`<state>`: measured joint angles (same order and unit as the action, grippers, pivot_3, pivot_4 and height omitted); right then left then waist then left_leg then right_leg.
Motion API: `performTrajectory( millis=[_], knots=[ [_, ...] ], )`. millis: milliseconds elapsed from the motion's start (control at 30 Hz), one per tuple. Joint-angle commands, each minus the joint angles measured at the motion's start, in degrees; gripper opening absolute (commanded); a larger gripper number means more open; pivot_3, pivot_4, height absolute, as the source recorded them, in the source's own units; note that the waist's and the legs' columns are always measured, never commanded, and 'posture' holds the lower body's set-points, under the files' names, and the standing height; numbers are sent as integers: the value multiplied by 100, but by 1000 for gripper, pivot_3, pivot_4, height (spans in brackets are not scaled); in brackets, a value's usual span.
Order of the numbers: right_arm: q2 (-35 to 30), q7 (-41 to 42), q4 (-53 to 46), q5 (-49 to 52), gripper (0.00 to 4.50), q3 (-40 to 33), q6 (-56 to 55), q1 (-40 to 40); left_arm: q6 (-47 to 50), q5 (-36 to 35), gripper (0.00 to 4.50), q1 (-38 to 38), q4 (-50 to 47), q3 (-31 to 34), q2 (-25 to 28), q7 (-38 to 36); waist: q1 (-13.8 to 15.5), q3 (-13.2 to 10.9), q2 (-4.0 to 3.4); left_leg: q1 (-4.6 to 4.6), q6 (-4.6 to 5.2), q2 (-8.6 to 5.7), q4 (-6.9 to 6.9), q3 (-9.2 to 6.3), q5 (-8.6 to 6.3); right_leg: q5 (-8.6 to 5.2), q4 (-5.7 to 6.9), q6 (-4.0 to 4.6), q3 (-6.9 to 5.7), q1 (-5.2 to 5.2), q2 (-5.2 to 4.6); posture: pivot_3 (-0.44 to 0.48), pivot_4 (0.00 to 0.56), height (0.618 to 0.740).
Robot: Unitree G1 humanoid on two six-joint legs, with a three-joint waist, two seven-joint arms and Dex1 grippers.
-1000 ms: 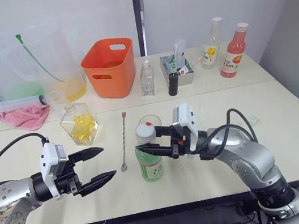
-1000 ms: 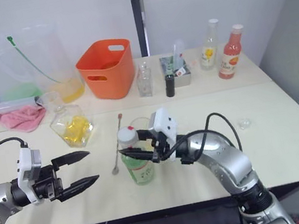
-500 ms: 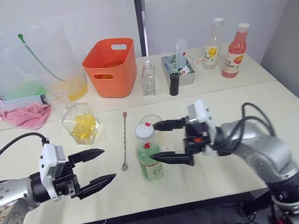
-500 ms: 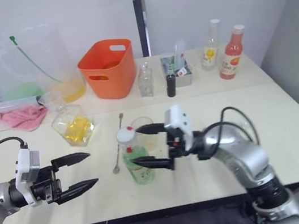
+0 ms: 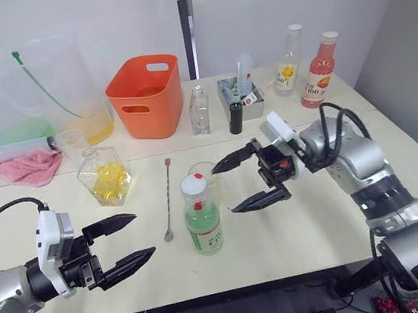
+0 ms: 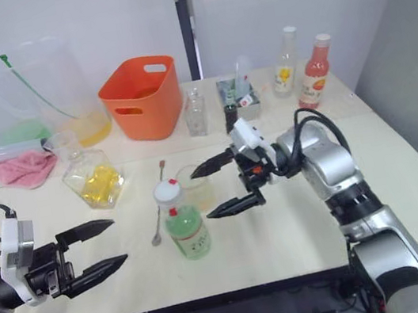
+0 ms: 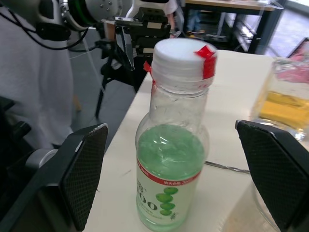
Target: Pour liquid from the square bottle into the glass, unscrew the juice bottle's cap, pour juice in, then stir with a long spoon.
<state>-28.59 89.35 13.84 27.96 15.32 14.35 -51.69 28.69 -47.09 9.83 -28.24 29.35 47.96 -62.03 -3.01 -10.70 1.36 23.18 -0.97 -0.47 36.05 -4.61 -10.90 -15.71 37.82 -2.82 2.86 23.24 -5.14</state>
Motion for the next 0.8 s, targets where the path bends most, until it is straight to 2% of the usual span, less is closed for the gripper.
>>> performTrajectory(
  millis=[33,200,433,533,733,800],
  knots=[
    [262,315,334,42,4472,134,-314,-314,-104,-17,4500,398,-406,374,-118,126,28,0,0,1,-1,-1,1,0,-1,1,0,1,0,2,-2,0,150,740],
    [416,315,691,167,4472,348,-447,-502,-166,-23,4500,765,-608,585,-249,203,70,0,0,0,-5,-1,1,0,-2,4,-1,6,-2,3,-4,0,150,740],
    [609,315,1044,301,4472,644,-601,-672,-201,-55,4500,893,-721,639,-258,284,54,0,0,0,-7,4,1,2,-4,5,-10,9,-8,2,-1,0,150,740],
    [735,315,1144,365,3647,766,-623,-693,-252,-11,4500,926,-741,622,-271,302,40,0,0,-1,-8,14,-1,4,-4,10,-11,17,-11,4,6,0,150,740],
    [669,315,895,562,1664,748,-369,-569,-285,0,4500,898,-717,542,-256,305,49,0,0,-2,-14,27,0,4,-8,15,-13,25,-21,4,16,0,150,740],
    [626,315,785,514,1282,697,-371,-480,-310,21,4500,871,-683,482,-247,295,50,0,0,-2,-15,28,0,4,-8,15,-14,26,-22,4,17,0,150,740]
  ],
)
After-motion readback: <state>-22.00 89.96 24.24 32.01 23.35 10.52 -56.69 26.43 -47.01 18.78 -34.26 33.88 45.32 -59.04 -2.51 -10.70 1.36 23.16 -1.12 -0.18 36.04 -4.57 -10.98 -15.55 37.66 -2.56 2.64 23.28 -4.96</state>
